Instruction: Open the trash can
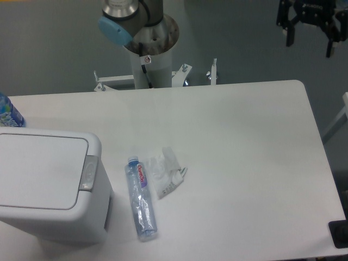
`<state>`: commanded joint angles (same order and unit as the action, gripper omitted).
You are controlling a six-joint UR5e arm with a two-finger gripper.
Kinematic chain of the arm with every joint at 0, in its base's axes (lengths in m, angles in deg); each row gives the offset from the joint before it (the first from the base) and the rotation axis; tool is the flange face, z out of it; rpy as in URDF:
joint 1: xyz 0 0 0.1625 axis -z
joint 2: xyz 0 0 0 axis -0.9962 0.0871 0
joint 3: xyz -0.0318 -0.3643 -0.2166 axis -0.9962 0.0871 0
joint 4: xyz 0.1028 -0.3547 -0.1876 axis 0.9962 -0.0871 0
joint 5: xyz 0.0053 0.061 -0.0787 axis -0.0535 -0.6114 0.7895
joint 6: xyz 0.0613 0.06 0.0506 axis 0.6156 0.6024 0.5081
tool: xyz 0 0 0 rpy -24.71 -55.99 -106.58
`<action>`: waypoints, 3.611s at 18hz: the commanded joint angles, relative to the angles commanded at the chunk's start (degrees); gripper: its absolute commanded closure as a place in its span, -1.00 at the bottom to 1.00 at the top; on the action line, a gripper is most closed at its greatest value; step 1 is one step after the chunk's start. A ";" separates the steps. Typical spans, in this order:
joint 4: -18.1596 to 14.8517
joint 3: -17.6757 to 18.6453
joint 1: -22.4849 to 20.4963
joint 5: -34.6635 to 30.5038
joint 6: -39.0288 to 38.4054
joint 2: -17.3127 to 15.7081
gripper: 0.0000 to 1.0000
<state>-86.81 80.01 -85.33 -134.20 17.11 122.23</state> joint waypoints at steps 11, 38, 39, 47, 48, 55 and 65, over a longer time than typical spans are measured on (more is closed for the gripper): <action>1.83 -0.44 5.00 0.70 -18.08 1.58 -1.00; 16.69 -3.70 33.74 14.24 -92.10 14.50 -1.00; 17.31 -3.60 33.92 14.24 -93.50 14.85 -1.00; 17.40 -3.52 36.83 14.24 -95.45 15.91 -1.00; 17.40 -3.52 36.91 14.24 -95.45 15.91 -1.00; 17.40 -3.16 37.53 14.24 -95.71 15.91 -1.00; 17.40 -1.41 38.67 14.24 -95.63 15.21 -1.00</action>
<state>-69.41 78.61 -46.66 -119.97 -78.51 137.43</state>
